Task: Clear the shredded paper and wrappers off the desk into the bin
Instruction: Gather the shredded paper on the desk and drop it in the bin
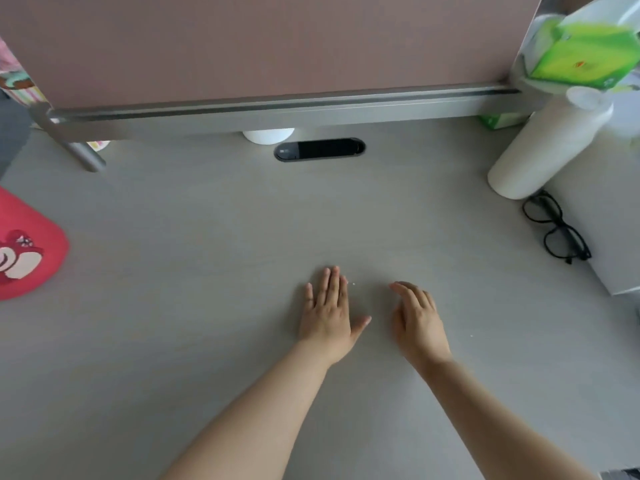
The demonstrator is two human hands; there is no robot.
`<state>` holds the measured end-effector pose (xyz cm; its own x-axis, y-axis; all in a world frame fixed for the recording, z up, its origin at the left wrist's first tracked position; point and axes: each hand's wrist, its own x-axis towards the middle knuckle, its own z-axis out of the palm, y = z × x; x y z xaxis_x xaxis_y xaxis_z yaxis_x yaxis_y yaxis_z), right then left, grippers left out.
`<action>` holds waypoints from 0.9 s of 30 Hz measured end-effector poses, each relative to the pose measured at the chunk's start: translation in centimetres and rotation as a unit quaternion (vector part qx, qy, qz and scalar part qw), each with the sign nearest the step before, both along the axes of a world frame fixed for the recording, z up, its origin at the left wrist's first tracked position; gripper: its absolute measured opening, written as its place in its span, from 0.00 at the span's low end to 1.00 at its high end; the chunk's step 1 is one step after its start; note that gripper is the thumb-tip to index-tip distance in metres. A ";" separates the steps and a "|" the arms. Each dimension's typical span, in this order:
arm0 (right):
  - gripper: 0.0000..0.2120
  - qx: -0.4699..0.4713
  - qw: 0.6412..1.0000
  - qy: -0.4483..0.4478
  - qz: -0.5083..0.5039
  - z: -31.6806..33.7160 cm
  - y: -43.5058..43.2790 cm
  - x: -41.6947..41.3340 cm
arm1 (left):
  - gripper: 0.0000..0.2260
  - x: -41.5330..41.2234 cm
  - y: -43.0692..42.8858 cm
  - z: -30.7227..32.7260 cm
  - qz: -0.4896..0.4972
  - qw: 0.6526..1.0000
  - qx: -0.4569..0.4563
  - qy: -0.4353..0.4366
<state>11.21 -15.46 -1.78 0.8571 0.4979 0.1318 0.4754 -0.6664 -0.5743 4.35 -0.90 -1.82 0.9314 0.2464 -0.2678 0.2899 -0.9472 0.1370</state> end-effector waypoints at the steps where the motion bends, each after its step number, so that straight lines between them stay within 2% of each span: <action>1: 0.18 0.005 1.000 -0.001 -0.008 0.0 -0.3 0.0 | 0.44 0.5 -0.3 0.0 -0.004 1.000 0.001 -0.002; 4: 0.18 0.023 0.999 -0.014 -0.036 0.2 -1.5 -0.2 | 0.42 1.1 -1.3 -0.4 -0.045 0.999 0.008 -0.007; 7: 0.18 0.045 0.995 -0.032 -0.081 0.4 -3.3 -0.5 | 0.36 1.5 -1.8 -0.7 -0.094 0.995 -0.007 -0.027; 10: 0.12 0.038 0.987 -0.037 -0.152 0.2 -5.7 -0.8 | 0.27 1.7 -1.7 -0.5 -0.145 0.981 -0.071 -0.110; 12: 0.13 0.026 0.977 -0.013 -0.211 0.3 -7.6 -0.9 | 0.22 2.0 -1.0 -0.7 -0.150 0.970 -0.089 -0.167; 15: 0.13 -0.006 0.970 0.011 -0.242 0.7 -10.0 -1.0 | 0.25 2.6 0.4 -0.3 -0.117 0.974 -0.063 -0.185; 18: 0.10 -0.064 0.974 0.000 -0.216 0.7 -10.3 -1.6 | 0.29 2.5 0.8 -0.8 -0.137 0.979 -0.035 -0.145; 22: 0.24 -0.127 0.977 0.006 -0.170 -0.7 -8.2 -3.8 | 0.31 2.1 0.0 -1.3 -0.177 0.979 -0.023 -0.097; 27: 0.30 -0.174 0.973 0.021 -0.150 -0.9 -5.4 -4.8 | 0.29 2.4 -0.6 -0.7 -0.226 0.969 -0.023 -0.093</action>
